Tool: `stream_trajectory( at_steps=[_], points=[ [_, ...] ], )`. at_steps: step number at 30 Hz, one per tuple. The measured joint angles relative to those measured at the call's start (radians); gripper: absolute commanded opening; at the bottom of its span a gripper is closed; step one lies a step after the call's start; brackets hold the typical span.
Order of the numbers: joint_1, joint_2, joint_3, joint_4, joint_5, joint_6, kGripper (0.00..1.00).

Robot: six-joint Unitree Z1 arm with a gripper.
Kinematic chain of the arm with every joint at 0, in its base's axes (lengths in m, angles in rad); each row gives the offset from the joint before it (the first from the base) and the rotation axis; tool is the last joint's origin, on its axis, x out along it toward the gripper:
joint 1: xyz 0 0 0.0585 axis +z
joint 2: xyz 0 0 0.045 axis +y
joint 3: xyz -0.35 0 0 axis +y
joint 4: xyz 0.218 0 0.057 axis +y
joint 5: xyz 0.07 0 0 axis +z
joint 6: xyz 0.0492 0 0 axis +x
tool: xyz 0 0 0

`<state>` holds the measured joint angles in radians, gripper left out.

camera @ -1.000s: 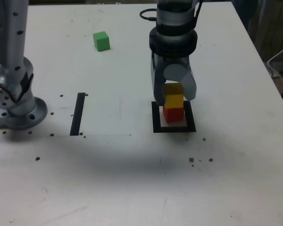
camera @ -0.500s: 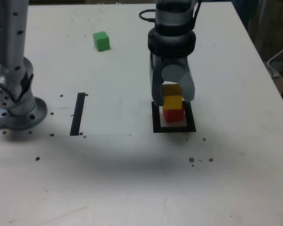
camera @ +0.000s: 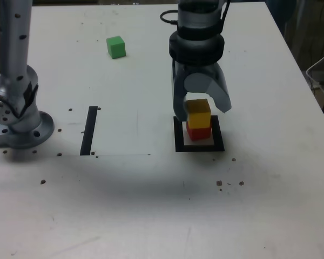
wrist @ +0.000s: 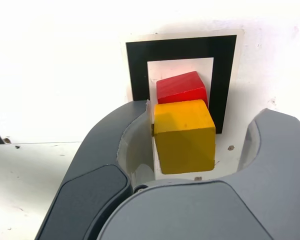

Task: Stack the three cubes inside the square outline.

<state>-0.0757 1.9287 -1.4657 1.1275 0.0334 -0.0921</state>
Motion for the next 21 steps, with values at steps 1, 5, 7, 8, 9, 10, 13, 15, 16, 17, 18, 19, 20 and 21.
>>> stream_trajectory(
  at_steps=[1, 5, 7, 8, 9, 10, 13, 15, 16, 17, 18, 19, 20, 21],
  points=[
    [0.000, -0.009, 0.000, 0.007, 0.000, 0.001, 1.00],
    [0.008, -0.056, -0.002, 0.052, 0.000, 0.009, 1.00],
    [0.026, -0.080, -0.004, 0.077, -0.004, 0.025, 1.00],
    [0.038, -0.090, -0.005, 0.089, -0.009, 0.036, 1.00],
    [0.055, -0.101, -0.007, 0.101, -0.015, 0.052, 1.00],
    [0.071, -0.108, -0.010, 0.111, -0.019, 0.067, 1.00],
    [0.142, -0.127, -0.015, 0.145, -0.026, 0.128, 1.00],
    [0.206, -0.137, -0.015, 0.160, -0.026, 0.174, 1.00],
    [0.240, -0.140, -0.015, 0.164, -0.026, 0.199, 1.00],
    [0.270, -0.142, -0.016, 0.166, -0.026, 0.222, 1.00],
    [0.301, -0.143, -0.017, 0.167, -0.026, 0.243, 1.00],
    [0.335, -0.143, -0.020, 0.168, -0.025, 0.269, 1.00],
    [0.366, -0.143, -0.022, 0.168, -0.023, 0.292, 1.00],
    [0.396, -0.143, -0.026, 0.168, -0.020, 0.313, 1.00]
  ],
)
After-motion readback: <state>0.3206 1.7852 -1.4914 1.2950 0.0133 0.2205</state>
